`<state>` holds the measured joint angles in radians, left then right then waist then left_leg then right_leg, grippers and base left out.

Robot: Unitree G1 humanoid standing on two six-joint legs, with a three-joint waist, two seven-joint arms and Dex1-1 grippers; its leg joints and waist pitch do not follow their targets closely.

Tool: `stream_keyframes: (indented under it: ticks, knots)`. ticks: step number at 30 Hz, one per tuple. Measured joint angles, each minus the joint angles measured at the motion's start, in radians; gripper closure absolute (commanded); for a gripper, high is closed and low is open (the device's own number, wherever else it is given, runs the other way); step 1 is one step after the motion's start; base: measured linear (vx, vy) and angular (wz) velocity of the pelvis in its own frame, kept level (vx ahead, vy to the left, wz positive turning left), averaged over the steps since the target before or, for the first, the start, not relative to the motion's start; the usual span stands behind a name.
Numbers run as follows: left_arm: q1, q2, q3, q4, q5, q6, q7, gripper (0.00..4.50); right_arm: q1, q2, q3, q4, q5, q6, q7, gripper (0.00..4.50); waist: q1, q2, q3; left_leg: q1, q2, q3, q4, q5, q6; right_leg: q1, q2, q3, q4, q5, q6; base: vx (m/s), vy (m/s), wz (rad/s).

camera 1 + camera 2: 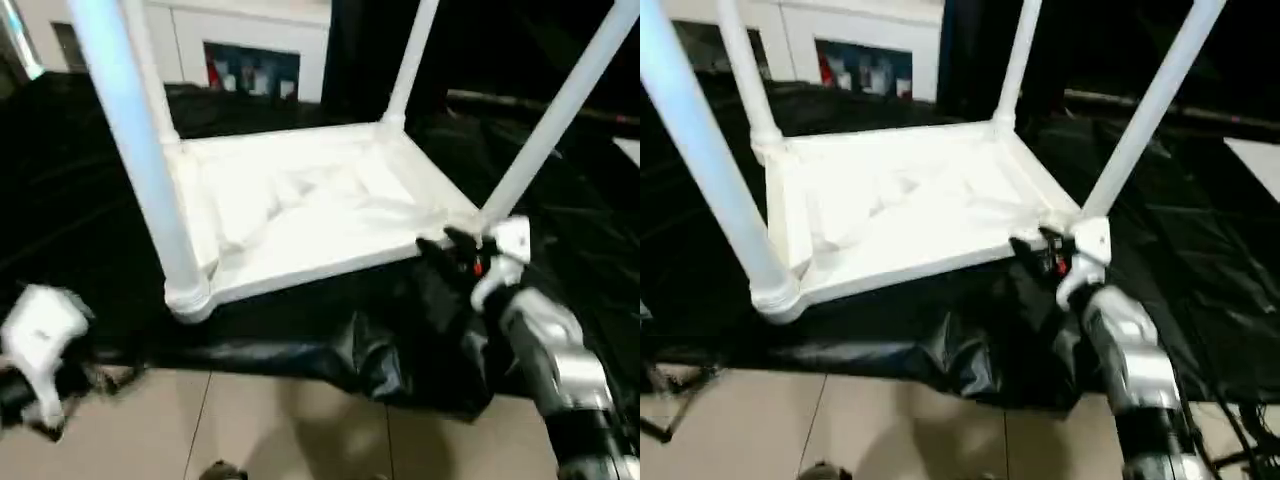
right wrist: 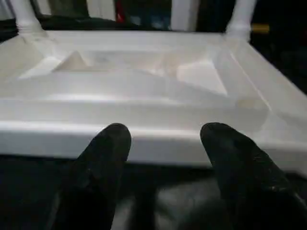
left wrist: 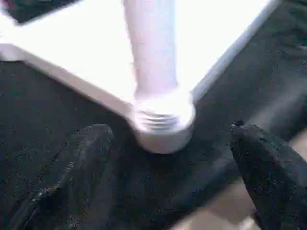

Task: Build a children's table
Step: Rotate table base

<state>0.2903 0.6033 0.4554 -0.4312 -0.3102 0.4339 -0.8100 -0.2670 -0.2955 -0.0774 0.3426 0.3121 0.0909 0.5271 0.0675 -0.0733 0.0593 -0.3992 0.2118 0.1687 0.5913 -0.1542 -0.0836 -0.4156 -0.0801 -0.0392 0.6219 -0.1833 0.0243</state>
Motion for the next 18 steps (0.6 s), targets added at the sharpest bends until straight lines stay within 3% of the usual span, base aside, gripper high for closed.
stream_keyframes:
  ticks: [2,4,7,11,18]
  knots:
    - [-0.073,-0.053,-0.005,0.021,-0.014,-0.005,0.044,0.0,0.02,0.014,-0.002,-0.029,0.0,0.032,-0.011,1.35,-0.002,0.0,0.0,0.0,-0.001,-0.001,0.0,0.0,0.0,0.0,0.001,0.001,0.0,0.0,0.0,0.0,0.0,0.0]
    - [-0.126,-0.09,-0.03,0.03,-0.028,-0.008,0.067,0.0,0.04,0.021,0.001,-0.066,0.0,0.067,-0.03,1.01,-0.004,0.002,0.0,0.002,-0.002,-0.004,0.0,0.0,0.0,0.001,0.001,0.001,-0.003,0.0,0.0,0.0,0.0,0.0]
    - [-0.161,-0.121,-0.074,0.052,-0.047,-0.01,0.076,0.0,0.043,0.028,0.007,-0.089,-0.002,0.104,-0.06,0.88,-0.009,0.005,0.0,0.005,-0.003,-0.004,0.0,0.0,0.0,0.002,0.001,0.0,-0.006,0.0,0.0,0.0,0.0,0.0]
    - [-0.293,-0.178,-0.147,0.176,-0.03,-0.046,0.106,0.0,0.031,0.068,0.02,-0.083,-0.016,0.118,-0.107,0.88,-0.01,0.006,0.0,0.009,-0.004,-0.011,0.0,0.0,0.0,0.004,0.003,-0.003,-0.011,0.0,0.0,0.0,0.0,0.0]
    - [-0.361,-0.245,-0.192,0.239,-0.026,-0.05,0.119,0.0,-0.033,0.085,0.041,0.037,-0.065,0.145,-0.141,0.88,-0.009,0.012,0.004,0.013,-0.005,-0.02,0.0,0.0,0.0,0.012,0.002,-0.007,-0.028,0.0,0.0,0.0,0.0,0.0]
